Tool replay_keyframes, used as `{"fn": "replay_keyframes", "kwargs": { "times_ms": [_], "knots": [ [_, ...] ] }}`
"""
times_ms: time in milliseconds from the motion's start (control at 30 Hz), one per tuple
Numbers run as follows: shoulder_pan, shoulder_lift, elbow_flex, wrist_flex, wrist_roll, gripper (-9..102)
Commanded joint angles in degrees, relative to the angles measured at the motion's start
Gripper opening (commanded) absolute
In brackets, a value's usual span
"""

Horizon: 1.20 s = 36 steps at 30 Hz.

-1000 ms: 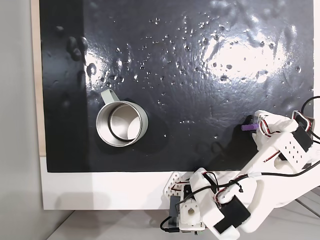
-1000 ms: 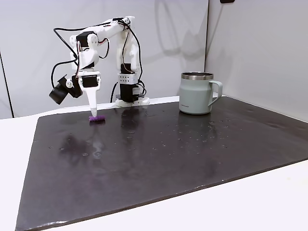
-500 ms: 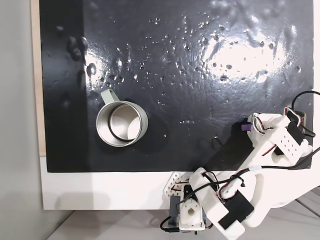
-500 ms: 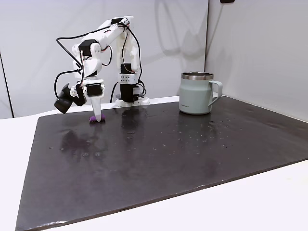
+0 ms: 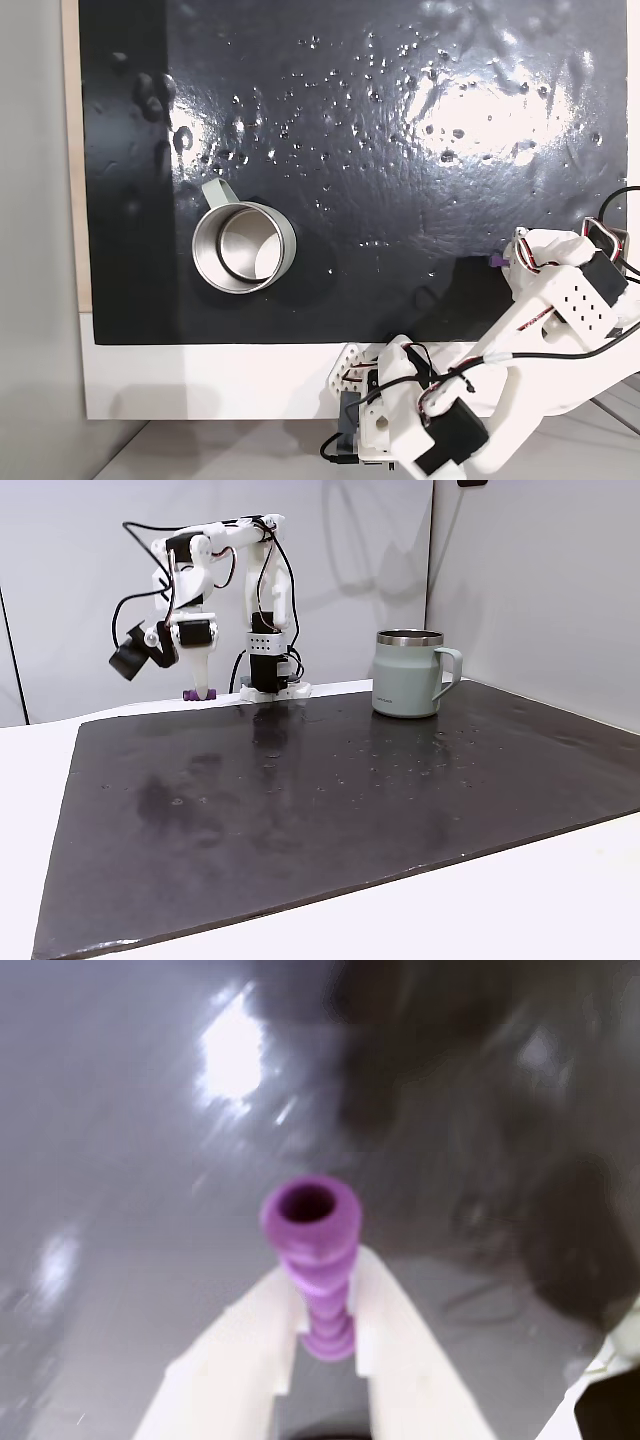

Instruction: Grasp a pengrip and put it in the cup.

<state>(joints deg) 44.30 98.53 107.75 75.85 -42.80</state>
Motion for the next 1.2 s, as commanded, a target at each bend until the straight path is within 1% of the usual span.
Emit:
{"fn": "replay_keyframes", "kwargs": {
  "times_ms": [0, 167, 400, 567, 667, 767, 967, 1167],
  "knots": [
    [-1.1, 10.7, -4.9, 5.1, 1.1, 0],
    [-1.1, 20.0, -9.3, 9.2, 0.6, 0],
    [-2.6, 23.8, -17.2, 15.6, 2.0, 0],
    [-8.2, 27.6, -15.7, 16.3, 6.6, 0],
    [-16.1, 30.8, -14.2, 16.6, 12.0, 0],
    [-27.3, 32.3, -16.9, 19.2, 18.8, 0],
    [-46.2, 30.1, -19.6, 21.0, 30.8, 0],
    [-62.8, 25.5, -24.2, 21.2, 36.9, 0]
  ]
}}
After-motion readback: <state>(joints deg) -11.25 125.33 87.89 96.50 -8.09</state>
